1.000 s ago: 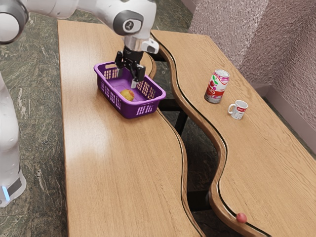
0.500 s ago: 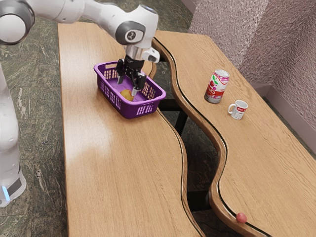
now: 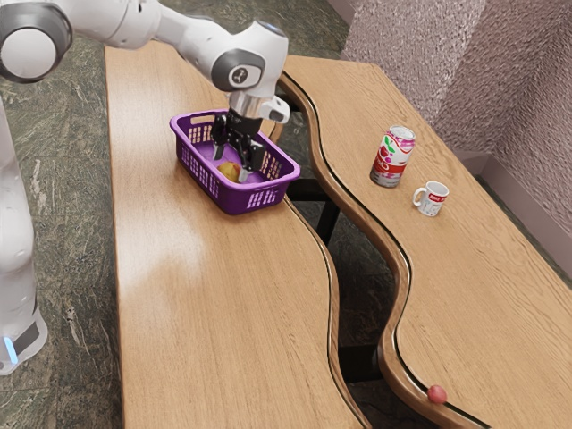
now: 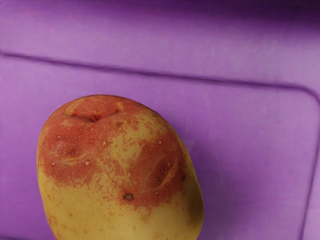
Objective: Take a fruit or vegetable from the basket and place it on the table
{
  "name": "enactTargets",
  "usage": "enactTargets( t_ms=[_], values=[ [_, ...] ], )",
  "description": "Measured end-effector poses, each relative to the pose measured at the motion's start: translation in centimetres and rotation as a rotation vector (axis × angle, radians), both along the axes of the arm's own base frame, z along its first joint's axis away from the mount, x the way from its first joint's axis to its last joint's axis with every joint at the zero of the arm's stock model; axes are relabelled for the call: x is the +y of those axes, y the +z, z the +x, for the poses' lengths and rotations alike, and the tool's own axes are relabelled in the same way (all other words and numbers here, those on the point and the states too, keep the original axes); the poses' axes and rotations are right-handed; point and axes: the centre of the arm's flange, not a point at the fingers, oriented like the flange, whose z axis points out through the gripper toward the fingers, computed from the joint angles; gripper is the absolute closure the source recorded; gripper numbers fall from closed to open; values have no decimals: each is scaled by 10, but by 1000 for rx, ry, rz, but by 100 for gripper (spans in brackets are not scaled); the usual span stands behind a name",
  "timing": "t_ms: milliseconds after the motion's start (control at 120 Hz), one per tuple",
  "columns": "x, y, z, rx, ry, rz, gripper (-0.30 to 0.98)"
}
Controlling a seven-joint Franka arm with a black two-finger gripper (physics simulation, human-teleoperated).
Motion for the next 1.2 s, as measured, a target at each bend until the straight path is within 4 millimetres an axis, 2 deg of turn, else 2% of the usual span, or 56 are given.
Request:
enactTargets(
  t_ms=[875, 958, 1075, 1200],
  values=[
    [13, -37, 13, 19, 18, 2, 0],
    [14, -41, 14, 22, 18, 2, 8],
    [12, -44, 16, 23, 14, 4, 30],
    [5, -42, 19, 18, 0, 12, 39]
  ],
)
